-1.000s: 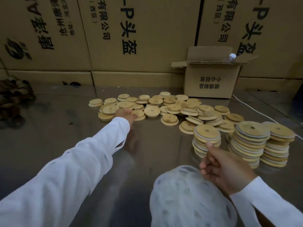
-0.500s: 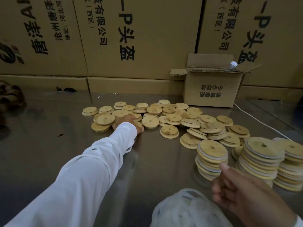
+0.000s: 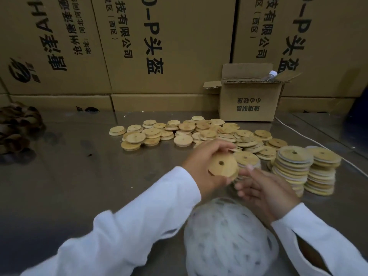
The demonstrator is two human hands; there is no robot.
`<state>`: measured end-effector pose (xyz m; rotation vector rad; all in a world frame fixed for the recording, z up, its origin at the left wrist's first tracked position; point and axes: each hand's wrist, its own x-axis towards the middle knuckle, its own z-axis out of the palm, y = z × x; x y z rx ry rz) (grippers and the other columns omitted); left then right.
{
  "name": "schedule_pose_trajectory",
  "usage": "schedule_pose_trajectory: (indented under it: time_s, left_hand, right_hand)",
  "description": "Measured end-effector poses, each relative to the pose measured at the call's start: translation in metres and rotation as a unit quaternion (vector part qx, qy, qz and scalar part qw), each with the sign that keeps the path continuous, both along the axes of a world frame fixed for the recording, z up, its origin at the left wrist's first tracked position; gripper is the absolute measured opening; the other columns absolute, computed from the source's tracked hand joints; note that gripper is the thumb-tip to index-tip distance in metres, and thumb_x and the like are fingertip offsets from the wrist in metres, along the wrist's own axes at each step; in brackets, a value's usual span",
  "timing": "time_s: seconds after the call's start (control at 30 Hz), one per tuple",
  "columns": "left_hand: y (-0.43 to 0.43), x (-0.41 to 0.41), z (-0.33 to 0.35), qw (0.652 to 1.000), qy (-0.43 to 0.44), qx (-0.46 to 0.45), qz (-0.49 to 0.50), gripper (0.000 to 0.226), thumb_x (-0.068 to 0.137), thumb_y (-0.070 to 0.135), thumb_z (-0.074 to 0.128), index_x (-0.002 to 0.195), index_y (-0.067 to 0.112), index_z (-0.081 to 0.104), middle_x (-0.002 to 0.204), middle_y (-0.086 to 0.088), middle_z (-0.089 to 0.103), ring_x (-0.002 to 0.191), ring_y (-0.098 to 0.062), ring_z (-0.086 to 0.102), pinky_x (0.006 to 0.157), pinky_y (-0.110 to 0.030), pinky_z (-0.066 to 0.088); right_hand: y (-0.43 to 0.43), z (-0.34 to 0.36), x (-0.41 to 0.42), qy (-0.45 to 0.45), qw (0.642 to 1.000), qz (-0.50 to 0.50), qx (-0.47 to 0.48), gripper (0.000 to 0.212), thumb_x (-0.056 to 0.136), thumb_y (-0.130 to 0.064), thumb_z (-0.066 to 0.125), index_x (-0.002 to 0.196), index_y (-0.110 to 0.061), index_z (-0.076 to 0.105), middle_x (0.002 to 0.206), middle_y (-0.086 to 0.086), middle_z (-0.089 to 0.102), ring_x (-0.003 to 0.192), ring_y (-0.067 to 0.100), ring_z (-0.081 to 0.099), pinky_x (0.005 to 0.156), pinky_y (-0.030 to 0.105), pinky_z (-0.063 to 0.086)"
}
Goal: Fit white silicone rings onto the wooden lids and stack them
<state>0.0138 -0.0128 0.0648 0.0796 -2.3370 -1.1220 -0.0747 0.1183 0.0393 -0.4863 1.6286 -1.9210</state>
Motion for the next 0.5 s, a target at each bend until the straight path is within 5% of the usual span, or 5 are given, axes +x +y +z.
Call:
schedule_pose_trajectory:
  time_s: [0.17,0.3,0.4,0.5]
  left_hand:
    - [0.028,0.010,-0.019,0.999,0.029,-0.016,0.027,0.067,0.070,0.001,0.073,0.123,0.032,0.047,0.126,0.007,0.043,0.119,-0.006,0.043,0.097,-0.013,0.036]
    - [0.033,0.010,-0.030,0.972,0.048,0.217,0.070,0.087,0.056,0.018,0.083,0.123,0.045,0.033,0.130,0.017,0.040,0.115,0.007,0.043,0.087,-0.004,0.038]
    - [0.027,0.007,-0.036,0.917,0.067,0.377,0.112,0.051,0.066,0.010,0.081,0.111,0.018,0.058,0.107,0.000,0.066,0.093,-0.007,0.064,0.079,-0.018,0.051]
    - [0.021,0.009,-0.041,0.882,0.085,0.450,0.111,0.025,0.076,-0.002,0.067,0.098,0.008,0.065,0.085,-0.005,0.072,0.072,-0.012,0.068,0.071,-0.026,0.056]
  right_hand:
    - [0.004,-0.001,0.010,0.077,0.995,0.060,-0.021,0.020,0.062,-0.031,0.063,0.064,-0.014,0.073,0.056,0.008,0.066,0.053,0.014,0.062,0.055,0.020,0.052]
    - [0.007,-0.006,0.005,0.105,0.993,0.050,-0.003,0.021,0.068,-0.028,0.065,0.079,-0.012,0.072,0.070,0.011,0.070,0.067,0.020,0.065,0.067,0.029,0.052]
    - [0.005,-0.009,0.006,0.103,0.992,0.062,-0.024,0.028,0.060,-0.032,0.066,0.081,-0.015,0.071,0.064,0.004,0.069,0.054,0.011,0.059,0.057,0.018,0.050]
    - [0.002,-0.013,0.006,0.132,0.989,0.061,-0.002,0.021,0.066,-0.027,0.069,0.084,-0.016,0.069,0.061,0.002,0.068,0.051,0.010,0.059,0.055,0.016,0.048]
